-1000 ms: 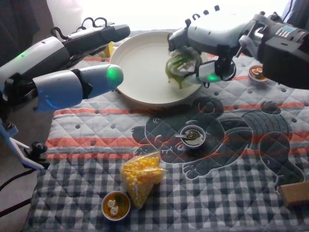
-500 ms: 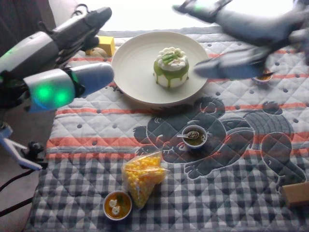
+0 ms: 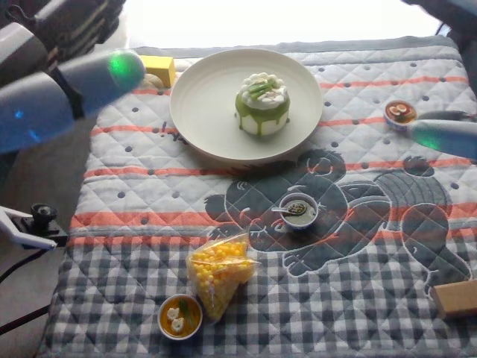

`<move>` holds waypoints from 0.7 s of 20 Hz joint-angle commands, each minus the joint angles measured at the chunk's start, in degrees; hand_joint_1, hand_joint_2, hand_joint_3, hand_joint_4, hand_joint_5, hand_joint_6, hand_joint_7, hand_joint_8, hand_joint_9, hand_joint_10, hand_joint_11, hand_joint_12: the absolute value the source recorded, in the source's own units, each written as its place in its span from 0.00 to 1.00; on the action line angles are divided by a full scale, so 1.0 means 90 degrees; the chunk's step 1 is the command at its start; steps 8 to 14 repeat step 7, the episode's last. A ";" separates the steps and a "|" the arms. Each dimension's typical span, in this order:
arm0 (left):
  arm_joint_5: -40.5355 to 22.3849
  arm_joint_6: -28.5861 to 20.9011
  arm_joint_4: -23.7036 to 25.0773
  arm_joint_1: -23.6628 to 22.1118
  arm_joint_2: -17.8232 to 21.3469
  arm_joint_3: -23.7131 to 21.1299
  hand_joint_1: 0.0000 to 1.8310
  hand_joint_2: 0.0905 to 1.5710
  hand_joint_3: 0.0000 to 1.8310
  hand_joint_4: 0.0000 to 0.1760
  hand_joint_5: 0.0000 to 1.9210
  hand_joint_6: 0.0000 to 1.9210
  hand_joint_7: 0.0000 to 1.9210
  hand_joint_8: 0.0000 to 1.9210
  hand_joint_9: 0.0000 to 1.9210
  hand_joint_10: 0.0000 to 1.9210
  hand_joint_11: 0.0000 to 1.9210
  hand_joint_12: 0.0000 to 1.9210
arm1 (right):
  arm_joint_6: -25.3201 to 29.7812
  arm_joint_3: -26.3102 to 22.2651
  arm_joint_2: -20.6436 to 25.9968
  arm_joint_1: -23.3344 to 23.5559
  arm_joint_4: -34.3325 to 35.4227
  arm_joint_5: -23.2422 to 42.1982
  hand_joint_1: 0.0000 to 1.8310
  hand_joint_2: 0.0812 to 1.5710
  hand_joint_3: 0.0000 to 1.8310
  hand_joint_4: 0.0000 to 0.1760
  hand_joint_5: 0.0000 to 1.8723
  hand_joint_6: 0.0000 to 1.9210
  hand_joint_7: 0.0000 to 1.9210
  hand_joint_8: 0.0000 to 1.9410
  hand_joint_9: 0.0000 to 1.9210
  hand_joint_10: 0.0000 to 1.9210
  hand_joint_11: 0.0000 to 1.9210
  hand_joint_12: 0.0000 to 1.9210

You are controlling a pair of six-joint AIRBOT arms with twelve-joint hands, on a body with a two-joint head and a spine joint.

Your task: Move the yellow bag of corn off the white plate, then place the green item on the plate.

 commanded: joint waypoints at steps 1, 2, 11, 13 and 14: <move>-0.1001 -0.0207 0.0051 -0.0073 -0.0005 0.0073 0.09 0.74 0.00 0.88 0.00 0.00 0.00 0.00 0.00 0.00 0.00 0.00 | -0.0005 -0.0038 0.0044 -0.0066 0.0148 0.1241 0.24 0.68 0.00 0.66 0.00 0.00 0.00 0.00 0.00 0.00 0.00 0.00; -0.1153 -0.0585 0.0051 -0.0046 -0.0068 0.0194 0.10 0.73 0.00 0.98 0.00 0.00 0.00 0.00 0.00 0.00 0.00 0.00 | -0.0004 -0.0115 0.0082 -0.0359 0.0354 0.1614 0.25 0.68 0.00 0.66 0.00 0.00 0.00 0.00 0.00 0.00 0.00 0.00; -0.2078 -0.1295 -0.0300 0.0303 -0.0197 0.0408 0.15 0.70 0.00 0.87 0.00 0.00 0.00 0.00 0.00 0.00 0.00 0.00 | 0.0114 -0.0351 0.0289 -0.1171 0.0693 0.3027 0.30 0.69 0.00 0.11 0.00 0.00 0.00 0.00 0.00 0.00 0.00 0.00; -0.2078 -0.1295 -0.0300 0.0303 -0.0197 0.0408 0.15 0.70 0.00 0.87 0.00 0.00 0.00 0.00 0.00 0.00 0.00 0.00 | 0.0114 -0.0351 0.0289 -0.1171 0.0693 0.3027 0.30 0.69 0.00 0.11 0.00 0.00 0.00 0.00 0.00 0.00 0.00 0.00; -0.2078 -0.1295 -0.0300 0.0303 -0.0197 0.0408 0.15 0.70 0.00 0.87 0.00 0.00 0.00 0.00 0.00 0.00 0.00 0.00 | 0.0114 -0.0351 0.0289 -0.1171 0.0693 0.3027 0.30 0.69 0.00 0.11 0.00 0.00 0.00 0.00 0.00 0.00 0.00 0.00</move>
